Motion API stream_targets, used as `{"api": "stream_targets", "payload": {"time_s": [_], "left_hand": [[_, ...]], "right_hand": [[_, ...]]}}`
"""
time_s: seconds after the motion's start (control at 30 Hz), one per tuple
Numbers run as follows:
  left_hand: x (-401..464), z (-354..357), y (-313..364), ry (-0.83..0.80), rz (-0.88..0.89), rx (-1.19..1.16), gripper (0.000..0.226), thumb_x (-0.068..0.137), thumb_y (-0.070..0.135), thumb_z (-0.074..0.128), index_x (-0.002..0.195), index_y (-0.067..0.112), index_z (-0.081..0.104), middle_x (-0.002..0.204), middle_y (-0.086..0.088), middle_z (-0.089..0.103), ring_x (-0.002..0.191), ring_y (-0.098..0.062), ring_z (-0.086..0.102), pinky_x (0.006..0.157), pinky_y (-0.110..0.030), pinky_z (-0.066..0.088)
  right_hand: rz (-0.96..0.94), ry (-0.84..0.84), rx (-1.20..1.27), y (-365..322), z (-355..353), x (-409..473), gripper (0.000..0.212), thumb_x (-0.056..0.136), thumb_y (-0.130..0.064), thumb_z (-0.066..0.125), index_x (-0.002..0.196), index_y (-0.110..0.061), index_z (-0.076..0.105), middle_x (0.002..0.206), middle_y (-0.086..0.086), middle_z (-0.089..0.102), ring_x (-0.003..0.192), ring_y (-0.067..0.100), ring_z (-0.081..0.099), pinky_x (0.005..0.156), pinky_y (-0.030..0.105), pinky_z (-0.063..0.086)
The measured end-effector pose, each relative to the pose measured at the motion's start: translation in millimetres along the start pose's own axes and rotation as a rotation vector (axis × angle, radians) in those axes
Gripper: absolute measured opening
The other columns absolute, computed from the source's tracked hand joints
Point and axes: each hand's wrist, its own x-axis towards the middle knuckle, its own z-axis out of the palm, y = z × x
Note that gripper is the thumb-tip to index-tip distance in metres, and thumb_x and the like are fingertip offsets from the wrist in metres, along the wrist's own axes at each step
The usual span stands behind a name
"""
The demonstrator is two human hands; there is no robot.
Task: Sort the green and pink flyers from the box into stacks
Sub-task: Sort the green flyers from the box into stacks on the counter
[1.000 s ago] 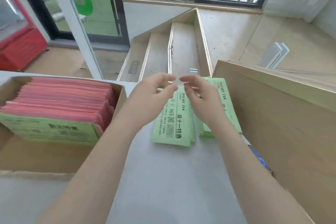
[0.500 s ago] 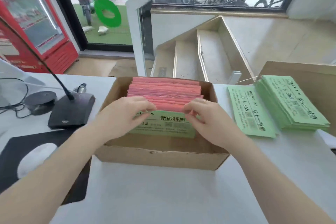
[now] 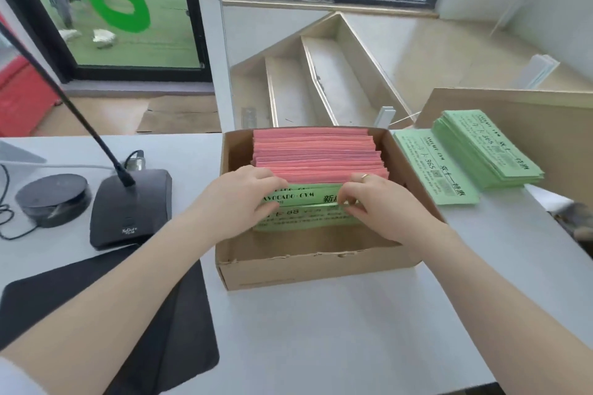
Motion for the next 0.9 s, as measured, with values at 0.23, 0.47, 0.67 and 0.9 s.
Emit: {"api": "stream_targets", "payload": {"time_s": [0.23, 0.47, 0.67, 0.9], "left_hand": [[-1.2, 11.0, -3.1, -0.001, 0.041, 0.069, 0.045, 0.068, 0.027, 0.080, 0.108, 0.011, 0.066, 0.088, -0.006, 0.060, 0.074, -0.026, 0.056, 0.064, -0.037, 0.051], [-1.1, 14.2, -5.9, 0.053, 0.070, 0.054, 0.034, 0.076, 0.038, 0.060, 0.100, 0.016, 0.070, 0.080, -0.003, 0.058, 0.069, -0.024, 0.053, 0.059, -0.037, 0.052], [0.5, 17.3, -5.5, 0.053, 0.062, 0.097, 0.049, 0.080, 0.051, 0.039, 0.099, 0.020, 0.072, 0.085, -0.003, 0.060, 0.074, -0.025, 0.055, 0.064, -0.037, 0.052], [1.0, 14.0, -4.3, 0.022, 0.125, 0.057, 0.042, 0.081, 0.048, 0.046, 0.108, 0.024, 0.068, 0.097, -0.005, 0.059, 0.082, -0.024, 0.056, 0.069, -0.037, 0.052]], "right_hand": [[0.031, -0.079, 0.040, 2.0, 10.8, -2.3, 0.062, 0.090, -0.019, 0.053, 0.143, -0.031, 0.023, 0.105, -0.007, 0.052, 0.092, 0.016, 0.051, 0.073, 0.032, 0.044], [-0.260, 0.206, -0.175, 13.2, 11.4, -2.0, 0.051, 0.066, -0.005, 0.078, 0.114, -0.019, 0.065, 0.085, 0.003, 0.064, 0.070, 0.026, 0.062, 0.044, 0.029, 0.046], [-0.453, 0.243, -0.220, 30.3, 12.5, -6.2, 0.040, 0.068, 0.001, 0.074, 0.099, -0.023, 0.070, 0.076, 0.000, 0.059, 0.061, 0.022, 0.054, 0.050, 0.025, 0.042], [-0.389, 0.228, -0.197, 24.8, 15.4, 4.7, 0.008, 0.076, -0.013, 0.069, 0.075, -0.016, 0.062, 0.069, -0.002, 0.059, 0.060, 0.023, 0.055, 0.049, 0.028, 0.047]]}}
